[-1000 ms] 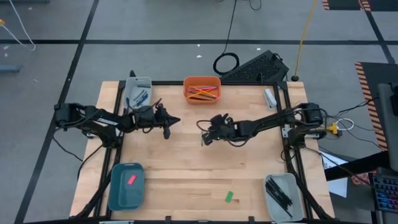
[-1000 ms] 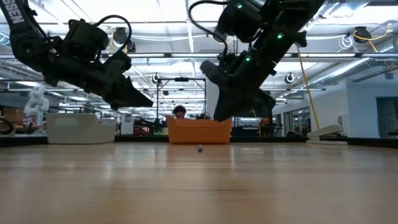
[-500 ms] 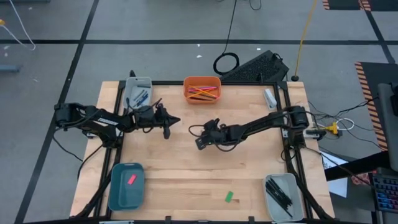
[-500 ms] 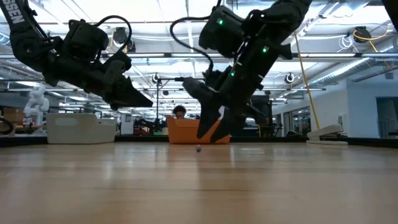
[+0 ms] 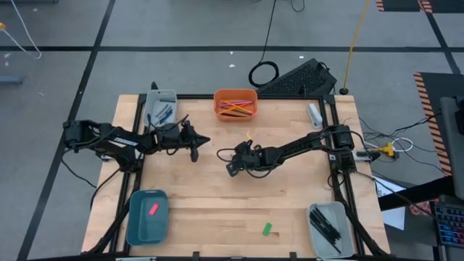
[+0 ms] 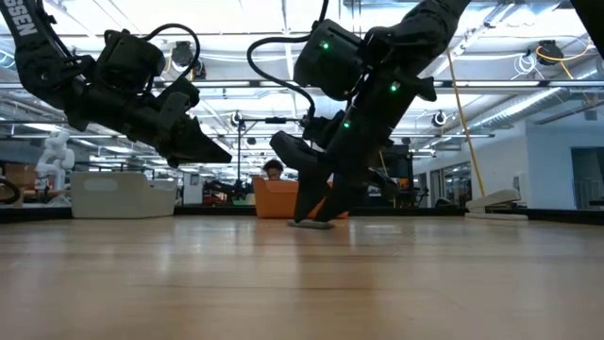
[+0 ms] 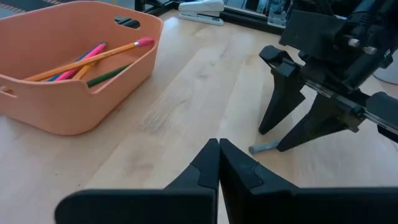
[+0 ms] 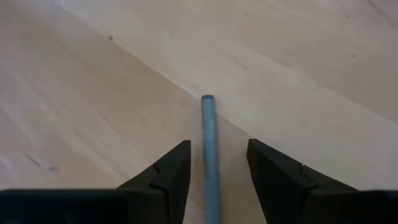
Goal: Sort crayons/erasers/pens/pencils in bins
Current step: Put the gray crayon into the top gray bin
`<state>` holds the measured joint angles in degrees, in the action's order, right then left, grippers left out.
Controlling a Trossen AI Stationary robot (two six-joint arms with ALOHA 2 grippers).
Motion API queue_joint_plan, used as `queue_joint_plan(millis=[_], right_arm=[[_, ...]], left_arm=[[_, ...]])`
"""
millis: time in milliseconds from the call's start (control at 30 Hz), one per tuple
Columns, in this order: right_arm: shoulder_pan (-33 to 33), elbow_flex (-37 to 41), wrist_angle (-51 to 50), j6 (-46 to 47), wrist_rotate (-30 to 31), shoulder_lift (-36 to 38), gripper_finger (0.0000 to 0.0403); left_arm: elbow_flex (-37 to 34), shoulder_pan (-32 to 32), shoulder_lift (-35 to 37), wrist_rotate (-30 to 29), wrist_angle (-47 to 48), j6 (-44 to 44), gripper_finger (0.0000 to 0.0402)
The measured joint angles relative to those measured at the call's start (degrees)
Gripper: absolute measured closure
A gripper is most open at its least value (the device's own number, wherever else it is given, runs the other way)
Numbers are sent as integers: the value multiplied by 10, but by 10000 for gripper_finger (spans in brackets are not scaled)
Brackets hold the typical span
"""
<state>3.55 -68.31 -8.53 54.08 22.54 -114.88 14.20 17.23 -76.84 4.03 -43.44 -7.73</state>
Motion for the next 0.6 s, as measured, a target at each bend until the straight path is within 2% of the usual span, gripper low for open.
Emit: queue_joint_plan(millis=[233,400,600], right_arm=[[-9,0,-27,-83,-29,3,271],[-12,0,-31,-145,-53,7,272],[-14,3,-95,-187,-83,37,273]], left_arm=[[0,0,0,0,1,0,392],[0,0,0,0,3,0,398],[0,0,0,0,3,0,393]])
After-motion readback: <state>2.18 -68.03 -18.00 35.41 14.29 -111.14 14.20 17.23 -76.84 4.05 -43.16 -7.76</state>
